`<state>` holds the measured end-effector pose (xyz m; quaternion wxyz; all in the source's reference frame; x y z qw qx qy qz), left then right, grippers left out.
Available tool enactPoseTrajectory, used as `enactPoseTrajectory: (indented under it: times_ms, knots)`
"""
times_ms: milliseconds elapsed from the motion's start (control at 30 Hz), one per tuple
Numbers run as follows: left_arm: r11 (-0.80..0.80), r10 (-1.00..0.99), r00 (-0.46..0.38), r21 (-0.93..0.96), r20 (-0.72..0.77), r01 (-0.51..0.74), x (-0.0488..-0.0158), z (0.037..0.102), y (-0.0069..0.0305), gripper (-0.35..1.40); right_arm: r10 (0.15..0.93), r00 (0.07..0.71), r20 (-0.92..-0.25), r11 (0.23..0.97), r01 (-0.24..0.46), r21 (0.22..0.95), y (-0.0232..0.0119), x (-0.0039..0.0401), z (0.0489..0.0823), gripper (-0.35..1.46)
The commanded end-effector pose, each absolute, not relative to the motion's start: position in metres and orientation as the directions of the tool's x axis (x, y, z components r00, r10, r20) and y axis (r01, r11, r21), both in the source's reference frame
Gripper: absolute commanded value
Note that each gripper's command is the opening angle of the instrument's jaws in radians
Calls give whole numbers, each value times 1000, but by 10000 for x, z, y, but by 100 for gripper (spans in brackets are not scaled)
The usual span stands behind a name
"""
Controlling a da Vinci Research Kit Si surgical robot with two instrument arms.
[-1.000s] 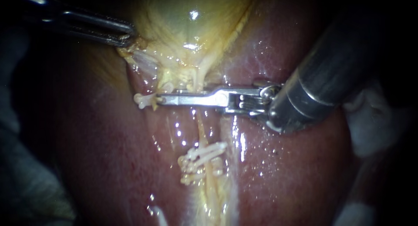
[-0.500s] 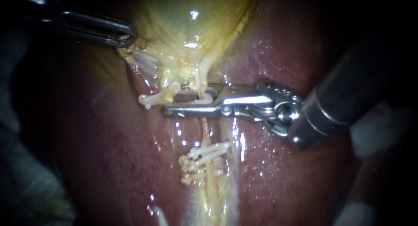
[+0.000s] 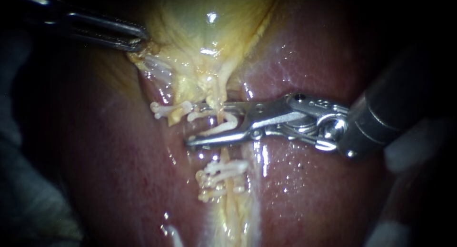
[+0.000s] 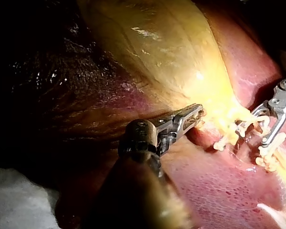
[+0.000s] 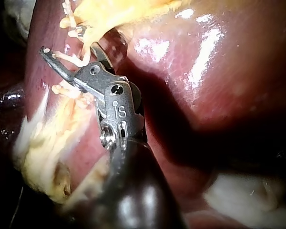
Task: Clipping third clip right tube
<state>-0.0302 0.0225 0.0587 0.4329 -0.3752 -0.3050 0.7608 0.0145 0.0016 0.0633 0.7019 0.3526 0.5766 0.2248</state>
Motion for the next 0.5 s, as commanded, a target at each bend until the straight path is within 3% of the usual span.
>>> enactPoseTrajectory:
  times_ms: [33, 500]
  knots:
    - [-439, 887, -344, -789, -307, -429, -302, 587, 225, -35, 714, 237, -658, 655, 104, 748, 17, 144, 631, 50]
    - [-439, 887, -344, -789, -307, -430, -302, 587, 225, -35, 708, 208, -674, 662, 134, 737, 35, 150, 594, 49]
